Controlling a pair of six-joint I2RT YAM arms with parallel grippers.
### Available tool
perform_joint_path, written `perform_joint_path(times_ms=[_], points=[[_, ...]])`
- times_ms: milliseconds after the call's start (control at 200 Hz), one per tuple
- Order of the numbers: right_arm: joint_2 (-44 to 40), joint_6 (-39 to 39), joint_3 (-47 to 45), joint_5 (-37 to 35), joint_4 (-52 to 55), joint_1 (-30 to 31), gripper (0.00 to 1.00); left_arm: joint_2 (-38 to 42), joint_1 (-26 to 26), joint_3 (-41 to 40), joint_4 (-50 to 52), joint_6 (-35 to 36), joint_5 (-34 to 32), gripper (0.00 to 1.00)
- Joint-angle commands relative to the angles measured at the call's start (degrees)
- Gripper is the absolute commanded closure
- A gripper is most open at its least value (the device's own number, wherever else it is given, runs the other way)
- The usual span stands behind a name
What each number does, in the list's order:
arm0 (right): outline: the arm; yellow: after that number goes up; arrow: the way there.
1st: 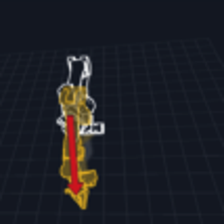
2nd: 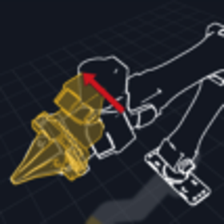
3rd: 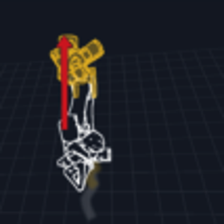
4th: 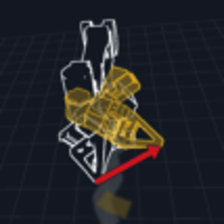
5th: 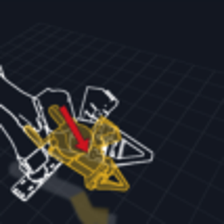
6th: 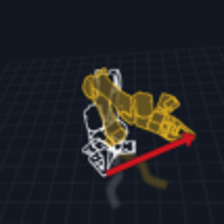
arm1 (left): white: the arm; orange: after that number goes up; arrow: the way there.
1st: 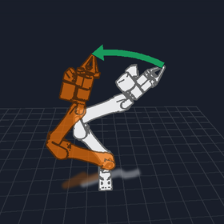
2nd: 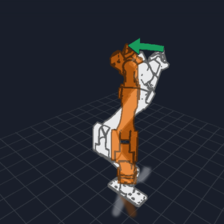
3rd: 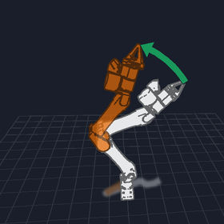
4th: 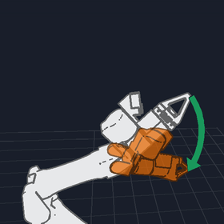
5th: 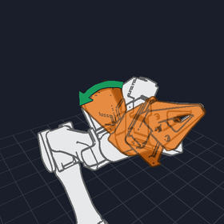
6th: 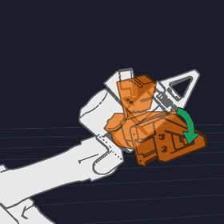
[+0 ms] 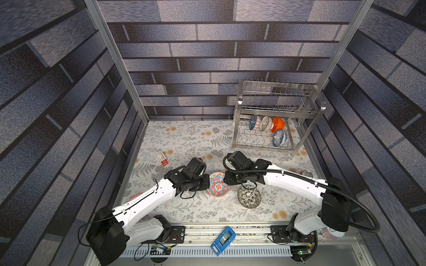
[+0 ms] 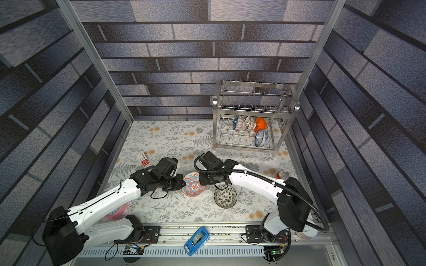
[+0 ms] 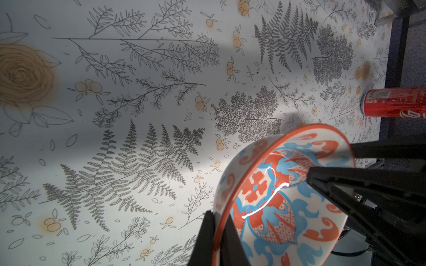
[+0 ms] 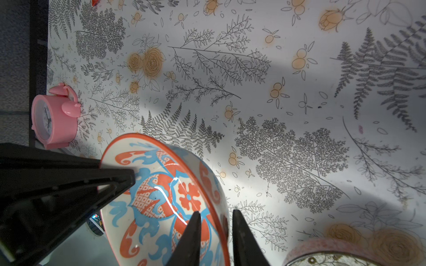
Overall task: Load bowls into a dish rack
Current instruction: Place the bowl in the dish rack.
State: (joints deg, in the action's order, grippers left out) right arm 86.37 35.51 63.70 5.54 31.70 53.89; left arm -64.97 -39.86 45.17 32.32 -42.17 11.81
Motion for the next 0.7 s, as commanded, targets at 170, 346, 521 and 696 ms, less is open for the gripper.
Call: perform_joint_path(times_ms=[170,346,521,696], points=[[1.15,-0.13,1.93,-1.63,1.85,0.84,0.75,2.3,0.41,0.18,-1.42,0.05,0.43,1.0],[0.47,-0.08,1.86,-3.27,2.28,0.93,0.75,2.39,0.42,0.01,-1.34,-0.04,0.49,1.0],[-0.63,0.32,1.51,-4.7,2.09,0.89,0.75,2.29,0.43,0.01,-1.29,-0.02,0.58,1.0],[-1.2,0.41,1.34,-5.62,2.22,0.95,0.74,1.87,0.38,0.1,-1.3,-0.06,0.6,1.0]])
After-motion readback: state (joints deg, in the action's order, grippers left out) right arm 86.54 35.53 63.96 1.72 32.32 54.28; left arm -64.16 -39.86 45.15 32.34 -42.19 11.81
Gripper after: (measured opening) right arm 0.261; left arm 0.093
